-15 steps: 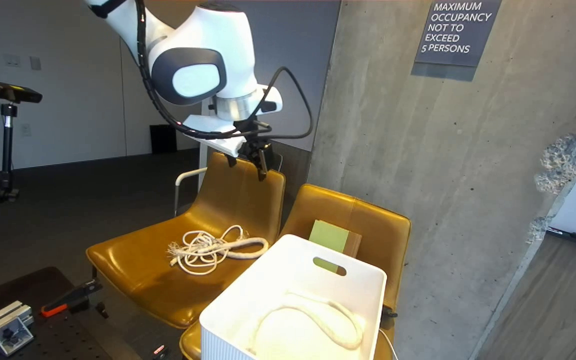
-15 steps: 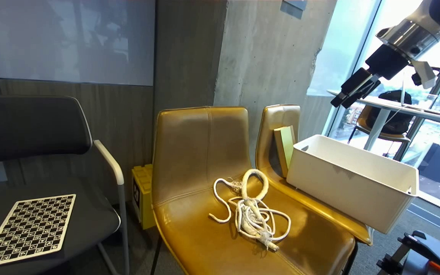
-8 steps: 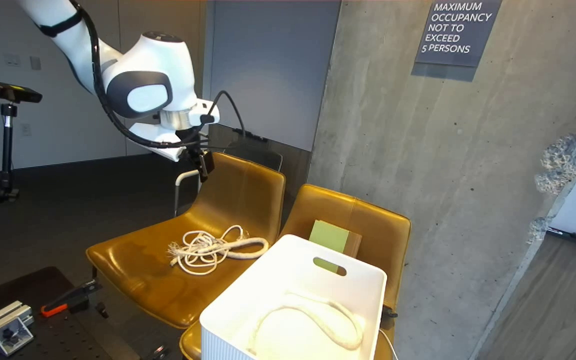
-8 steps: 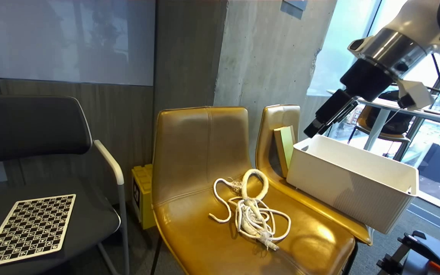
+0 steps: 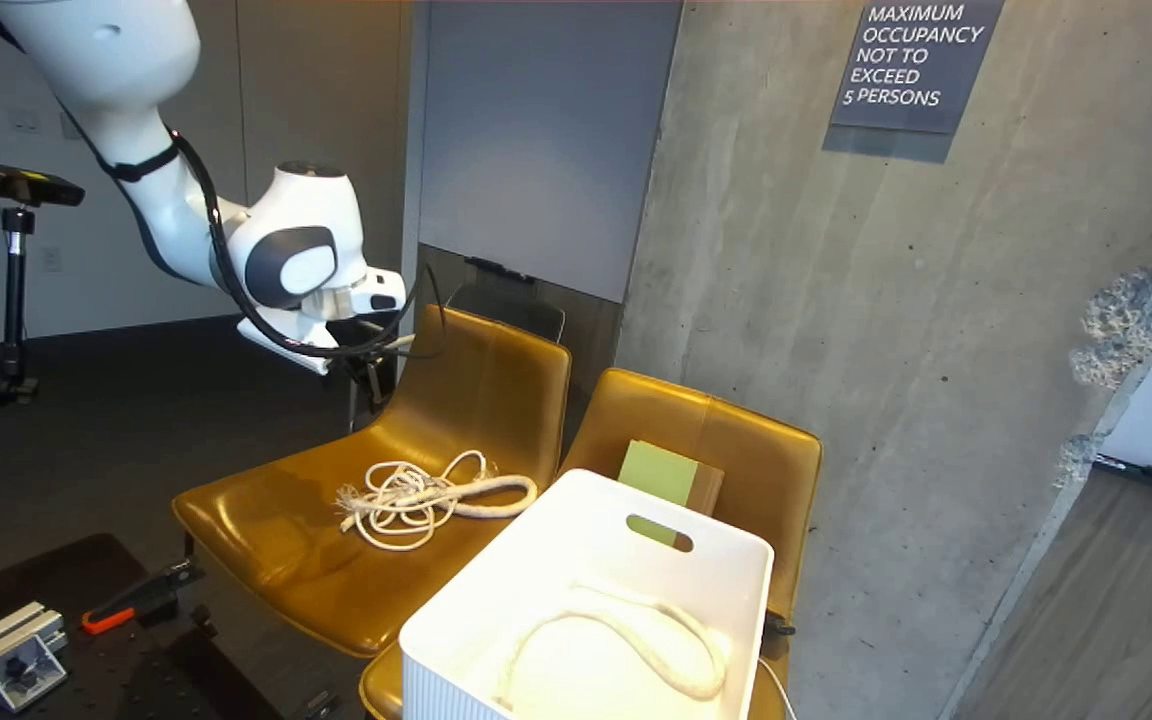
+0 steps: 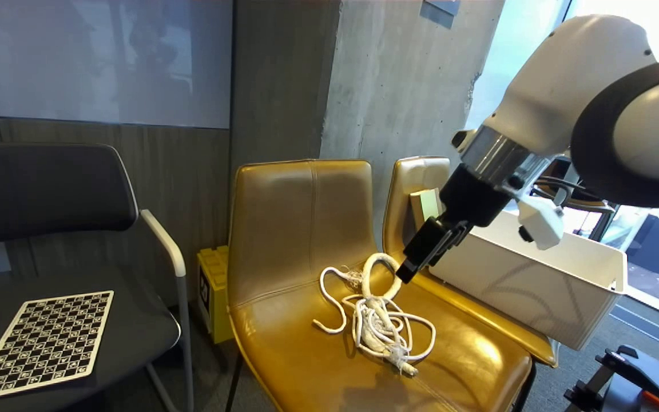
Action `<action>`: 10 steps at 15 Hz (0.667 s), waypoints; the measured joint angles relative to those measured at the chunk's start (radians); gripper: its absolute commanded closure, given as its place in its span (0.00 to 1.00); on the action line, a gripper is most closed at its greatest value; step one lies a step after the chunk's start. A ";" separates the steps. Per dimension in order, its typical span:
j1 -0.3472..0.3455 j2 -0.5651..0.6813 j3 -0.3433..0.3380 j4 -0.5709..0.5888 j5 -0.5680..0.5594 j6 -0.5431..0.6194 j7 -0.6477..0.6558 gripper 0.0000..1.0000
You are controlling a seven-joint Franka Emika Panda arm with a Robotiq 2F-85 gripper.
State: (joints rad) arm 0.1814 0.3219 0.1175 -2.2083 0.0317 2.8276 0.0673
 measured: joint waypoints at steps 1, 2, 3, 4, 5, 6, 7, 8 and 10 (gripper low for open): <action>0.012 0.040 -0.010 0.026 -0.018 0.000 0.027 0.00; 0.025 0.076 -0.018 0.050 -0.030 -0.001 0.049 0.00; 0.040 0.107 -0.025 0.072 -0.038 -0.002 0.068 0.00; 0.055 0.134 -0.030 0.093 -0.042 -0.003 0.085 0.00; 0.071 0.155 -0.035 0.112 -0.043 -0.005 0.100 0.00; 0.087 0.174 -0.040 0.130 -0.043 -0.008 0.115 0.00; 0.100 0.192 -0.045 0.148 -0.043 -0.014 0.128 0.00; 0.110 0.209 -0.051 0.168 -0.043 -0.023 0.139 0.00; 0.119 0.247 -0.065 0.210 -0.043 -0.044 0.153 0.00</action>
State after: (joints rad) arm 0.3005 0.5688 0.0525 -1.9981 -0.0114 2.7837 0.2199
